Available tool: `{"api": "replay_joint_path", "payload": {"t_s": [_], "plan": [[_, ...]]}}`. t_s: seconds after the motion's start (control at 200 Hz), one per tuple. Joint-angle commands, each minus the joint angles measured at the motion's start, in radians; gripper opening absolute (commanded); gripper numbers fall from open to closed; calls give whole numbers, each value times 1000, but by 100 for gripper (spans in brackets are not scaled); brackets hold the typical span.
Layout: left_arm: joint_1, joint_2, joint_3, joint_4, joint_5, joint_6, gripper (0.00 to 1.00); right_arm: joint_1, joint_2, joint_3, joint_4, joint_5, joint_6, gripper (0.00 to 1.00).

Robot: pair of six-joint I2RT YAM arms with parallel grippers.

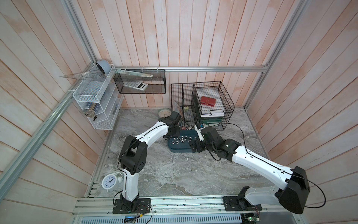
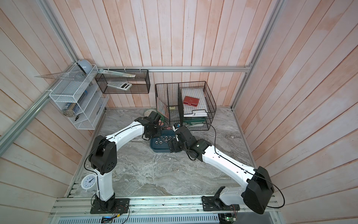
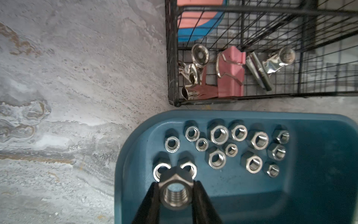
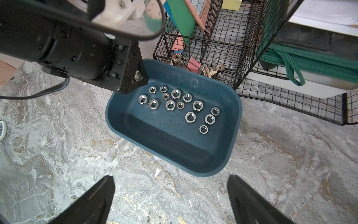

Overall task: Put the nuts on the desktop into the storage box
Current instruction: Place the nut in the storage box.

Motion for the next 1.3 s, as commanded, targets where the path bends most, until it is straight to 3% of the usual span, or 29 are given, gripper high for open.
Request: {"api": "replay_joint_path", "payload": {"t_s": [0.0, 0.825, 1.295], "plan": [[-6, 36, 17, 16, -22, -8, 27, -6, -11, -7, -12, 19, 10, 98], [-9, 167, 83, -54, -182, 12, 27, -12, 42, 38, -16, 9, -12, 98], [-11, 186, 78, -33, -123, 24, 27, -15, 48, 46, -20, 6, -12, 98]]}}
